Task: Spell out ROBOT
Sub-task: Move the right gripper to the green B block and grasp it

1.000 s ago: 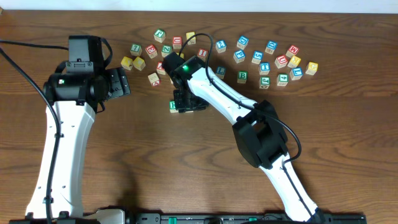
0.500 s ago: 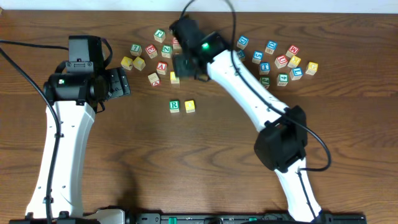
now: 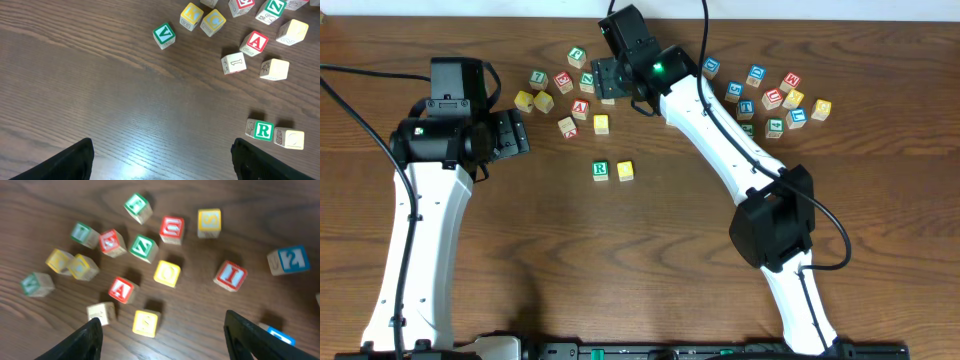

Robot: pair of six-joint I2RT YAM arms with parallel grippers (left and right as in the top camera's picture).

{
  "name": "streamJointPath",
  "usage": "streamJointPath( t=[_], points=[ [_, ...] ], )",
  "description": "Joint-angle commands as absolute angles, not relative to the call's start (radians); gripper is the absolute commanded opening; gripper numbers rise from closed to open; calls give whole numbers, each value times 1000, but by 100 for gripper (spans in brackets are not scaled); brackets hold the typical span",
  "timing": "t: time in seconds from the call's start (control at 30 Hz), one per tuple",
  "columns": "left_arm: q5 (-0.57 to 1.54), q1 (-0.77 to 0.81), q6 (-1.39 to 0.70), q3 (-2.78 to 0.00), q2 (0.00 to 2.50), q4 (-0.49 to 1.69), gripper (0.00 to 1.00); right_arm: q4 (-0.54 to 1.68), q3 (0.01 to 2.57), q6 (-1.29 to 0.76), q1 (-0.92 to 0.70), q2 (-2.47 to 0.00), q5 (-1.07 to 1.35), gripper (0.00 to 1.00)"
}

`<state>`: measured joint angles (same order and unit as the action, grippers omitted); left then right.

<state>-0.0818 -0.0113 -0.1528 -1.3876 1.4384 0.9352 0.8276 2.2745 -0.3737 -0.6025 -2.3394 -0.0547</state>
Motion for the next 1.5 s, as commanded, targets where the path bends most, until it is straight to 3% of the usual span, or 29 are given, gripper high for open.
streamJointPath(
  t=[0.0,0.33,0.77,1.07,1.47],
  points=[
    [-87,-15,-144,-1404,1436,939,87,877,2292,-398,-561,-2357,-73,71],
    [-26,-15,-163,-1404,1460,926,87,1059,2292,-405,-447,-2354,11,80],
    [-8,-15,-185,-1404,1503,926,86,1195,2292,-415,-370,-2349,14,60],
    [-7,-15,-199,-1404,1503,926,86,1365,2287,-414,-314,-2349,-16,59],
    [16,-14,-201,-1404,1503,915,86,1149,2079,-430,-311,-2349,-53,58]
  ],
)
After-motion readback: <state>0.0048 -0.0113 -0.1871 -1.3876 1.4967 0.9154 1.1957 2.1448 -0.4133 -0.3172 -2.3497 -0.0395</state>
